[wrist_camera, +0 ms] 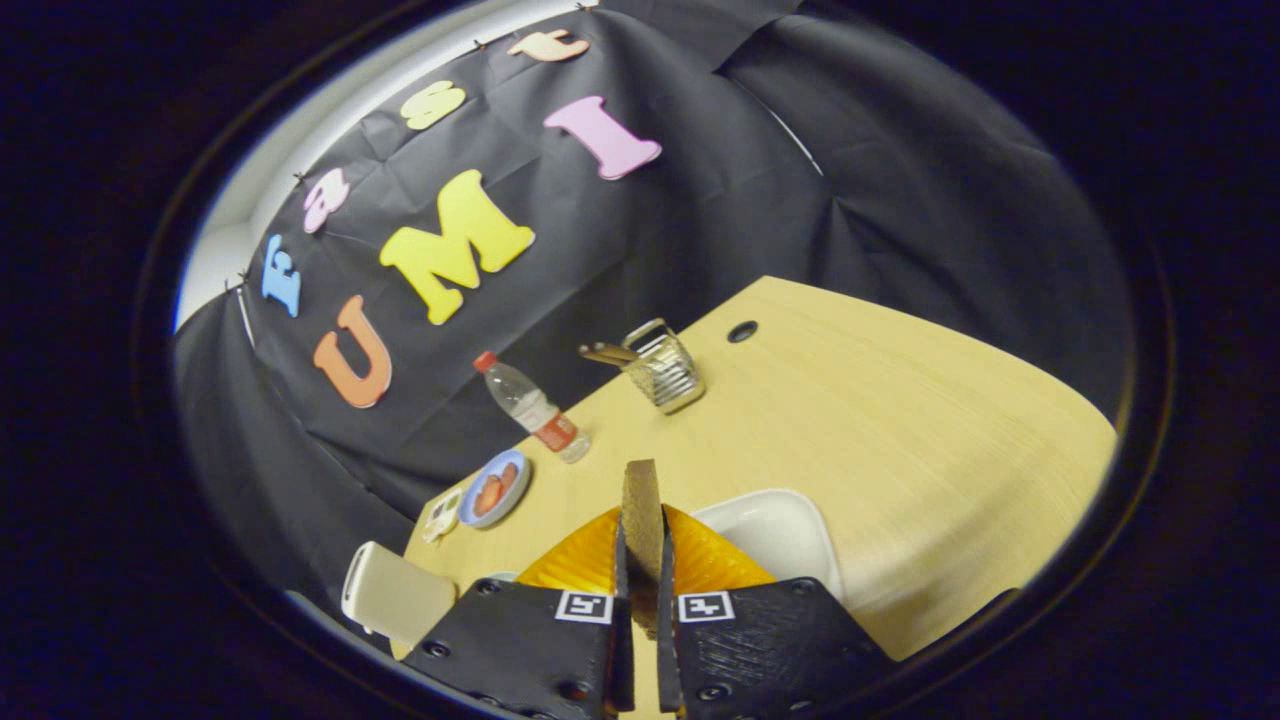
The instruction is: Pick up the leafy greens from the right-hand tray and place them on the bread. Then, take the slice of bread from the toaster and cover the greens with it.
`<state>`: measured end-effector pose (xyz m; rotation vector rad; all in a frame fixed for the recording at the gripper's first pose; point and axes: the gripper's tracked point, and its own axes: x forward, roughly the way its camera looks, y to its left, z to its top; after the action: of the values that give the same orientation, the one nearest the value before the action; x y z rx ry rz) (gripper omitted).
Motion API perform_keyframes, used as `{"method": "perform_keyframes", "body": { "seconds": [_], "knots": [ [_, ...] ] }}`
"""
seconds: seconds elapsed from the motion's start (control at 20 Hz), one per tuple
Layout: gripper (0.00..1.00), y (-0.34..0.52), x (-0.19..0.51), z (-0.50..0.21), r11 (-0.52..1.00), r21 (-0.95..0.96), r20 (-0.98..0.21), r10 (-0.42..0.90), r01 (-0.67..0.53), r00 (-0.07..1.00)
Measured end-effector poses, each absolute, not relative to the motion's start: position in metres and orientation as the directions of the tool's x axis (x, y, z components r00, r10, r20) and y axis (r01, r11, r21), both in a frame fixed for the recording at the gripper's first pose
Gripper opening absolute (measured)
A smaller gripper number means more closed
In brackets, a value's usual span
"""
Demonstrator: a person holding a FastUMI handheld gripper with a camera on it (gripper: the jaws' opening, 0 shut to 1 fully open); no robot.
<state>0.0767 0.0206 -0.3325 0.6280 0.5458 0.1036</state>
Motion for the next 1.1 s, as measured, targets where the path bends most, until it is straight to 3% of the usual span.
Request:
{"method": "perform_keyframes", "body": {
  "seconds": [0.25,0.5,0.75,1.1],
  "knots": [
    [0.09,0.130,0.068,-0.296,0.766,0.638,-0.392,0.410,-0.078,0.823],
    [0.09,0.228,0.061,-0.295,0.722,0.678,-0.377,0.503,-0.139,0.778],
    [0.09,0.285,0.055,-0.327,0.721,0.683,-0.416,0.521,-0.122,0.745],
    [0.09,0.285,0.046,-0.364,0.750,0.661,-0.490,0.463,-0.031,0.738]
  ]
}}
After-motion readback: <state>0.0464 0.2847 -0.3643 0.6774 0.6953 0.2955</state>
